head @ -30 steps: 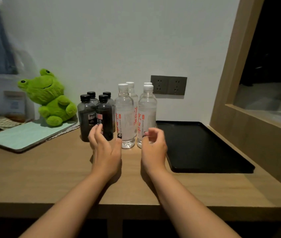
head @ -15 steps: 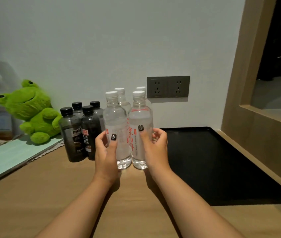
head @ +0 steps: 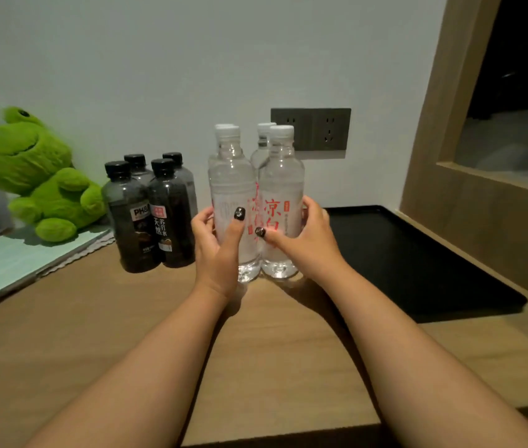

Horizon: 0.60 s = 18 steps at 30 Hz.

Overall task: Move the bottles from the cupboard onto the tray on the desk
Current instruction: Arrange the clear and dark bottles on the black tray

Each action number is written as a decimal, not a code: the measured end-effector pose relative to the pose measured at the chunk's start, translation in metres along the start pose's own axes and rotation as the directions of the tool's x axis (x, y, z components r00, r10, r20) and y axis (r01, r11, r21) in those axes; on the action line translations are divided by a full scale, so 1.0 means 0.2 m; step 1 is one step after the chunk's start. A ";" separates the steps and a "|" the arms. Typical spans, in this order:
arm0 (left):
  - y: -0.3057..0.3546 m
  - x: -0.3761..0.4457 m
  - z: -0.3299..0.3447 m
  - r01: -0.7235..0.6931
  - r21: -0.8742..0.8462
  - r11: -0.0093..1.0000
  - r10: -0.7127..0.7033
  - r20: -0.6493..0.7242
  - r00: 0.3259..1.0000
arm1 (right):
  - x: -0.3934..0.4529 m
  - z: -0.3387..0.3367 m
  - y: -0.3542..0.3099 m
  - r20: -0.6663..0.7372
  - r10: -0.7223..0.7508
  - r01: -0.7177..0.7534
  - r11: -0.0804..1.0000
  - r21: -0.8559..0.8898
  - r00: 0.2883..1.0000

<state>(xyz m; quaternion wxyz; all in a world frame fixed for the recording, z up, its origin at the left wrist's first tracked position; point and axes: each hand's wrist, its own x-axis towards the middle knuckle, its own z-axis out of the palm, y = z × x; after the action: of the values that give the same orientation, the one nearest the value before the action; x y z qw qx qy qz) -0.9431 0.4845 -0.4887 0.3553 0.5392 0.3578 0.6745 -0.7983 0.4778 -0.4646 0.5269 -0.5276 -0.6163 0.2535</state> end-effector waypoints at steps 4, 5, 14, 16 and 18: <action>0.03 0.01 0.01 0.065 -0.104 0.992 -0.070 -0.044 0.997 | -0.02 -0.06 -0.02 0.070 -0.014 0.009 0.998 0.068 0.997; 0.02 0.02 0.01 0.077 -0.111 0.991 -0.082 -0.044 0.996 | -0.03 -0.05 -0.01 0.064 -0.008 0.006 0.999 0.044 0.998; 0.02 0.02 0.02 0.126 0.037 0.991 -0.126 -0.004 0.992 | -0.04 -0.03 0.02 -0.052 -0.038 0.038 0.999 0.000 0.998; 0.02 0.03 0.02 0.141 0.047 0.989 -0.141 0.004 0.990 | -0.04 -0.06 0.00 -0.096 -0.069 0.070 0.998 0.003 0.993; 0.02 0.02 0.03 0.148 0.050 0.988 -0.149 0.021 0.989 | -0.03 -0.10 -0.01 -0.150 -0.097 0.096 0.995 -0.011 0.984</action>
<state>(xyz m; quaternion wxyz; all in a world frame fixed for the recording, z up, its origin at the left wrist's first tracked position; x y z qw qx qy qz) -0.9383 0.4866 -0.4819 0.3960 0.5276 0.4088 0.6307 -0.7809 0.4668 -0.4577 0.5826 -0.5156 -0.6001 0.1859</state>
